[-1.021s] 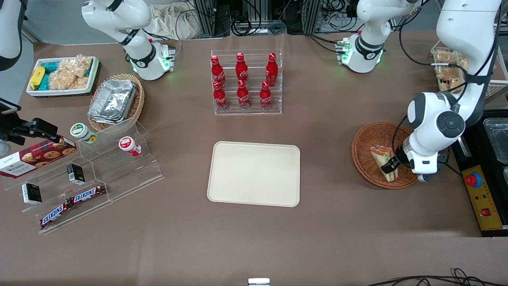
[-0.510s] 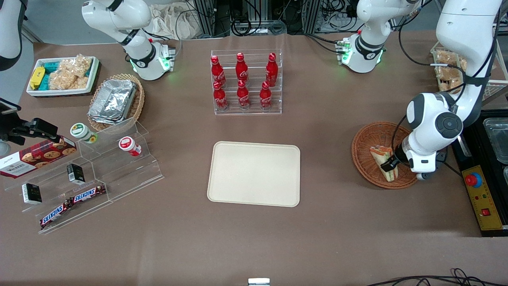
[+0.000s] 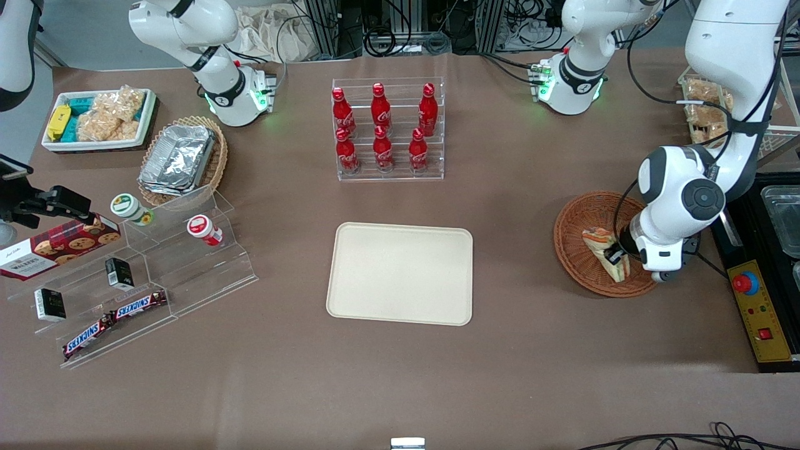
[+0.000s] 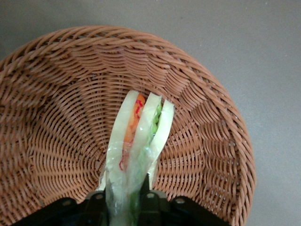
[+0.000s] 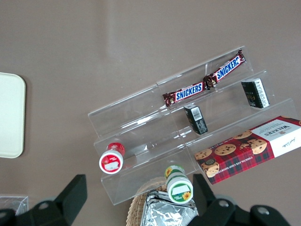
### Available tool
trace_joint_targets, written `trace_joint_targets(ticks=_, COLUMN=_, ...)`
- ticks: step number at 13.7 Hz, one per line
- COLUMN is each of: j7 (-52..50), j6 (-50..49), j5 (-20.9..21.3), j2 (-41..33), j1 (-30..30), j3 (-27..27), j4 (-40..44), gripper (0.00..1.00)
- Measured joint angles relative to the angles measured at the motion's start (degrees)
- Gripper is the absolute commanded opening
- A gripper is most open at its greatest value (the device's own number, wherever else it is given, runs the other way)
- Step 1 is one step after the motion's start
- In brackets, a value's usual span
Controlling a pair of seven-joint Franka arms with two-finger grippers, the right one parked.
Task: Place sandwich from basket to tray
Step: 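Lift the sandwich out of the basket and carry it toward the tray, then lower the held sandwich onto the cream tray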
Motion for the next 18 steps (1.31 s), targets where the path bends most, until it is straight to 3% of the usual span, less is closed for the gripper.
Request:
trace_joint_targets(ticks=3, j7=2.57, j6=-12.9, j5=0.42, j2=-1.31, j1=-0.17, j3=-3.15, j4=6.63, gripper=0.05)
trace_joint_targets(ticks=5, j7=6.79, j6=-21.79, j5=0.43, j2=-2.56, j1=-0.41, j3=-6.33, j4=13.03, gripper=0.29)
trace_joint_targets(ticks=6, j7=9.26, j6=-25.16, j5=0.43, j2=-2.89, j1=-0.54, j3=-8.05, j4=16.14, gripper=0.23)
trace_joint_targets(ticks=7, j7=11.05, j6=-27.37, j5=0.41, j2=-2.91, j1=-0.6, j3=-10.14, j4=18.84, gripper=0.09)
trace_joint_targets(ticks=9, j7=12.46, j6=-30.05, j5=0.41, j2=-2.09, j1=-0.9, j3=-16.21, j4=23.41, gripper=0.0)
trace_joint_targets(ticks=12, j7=12.5, j6=-32.69, j5=0.41, j2=3.54, j1=-7.02, j3=-21.45, j4=31.23, gripper=0.0)
trace_joint_targets(ticks=15, j7=12.12, j6=-31.52, j5=0.45, j2=12.74, j1=-14.93, j3=-21.44, j4=38.65, gripper=0.0)
trace_joint_targets(ticks=18, j7=12.5, j6=-26.26, j5=2.51, j2=20.65, j1=-17.66, j3=-21.37, j4=43.72, gripper=0.0)
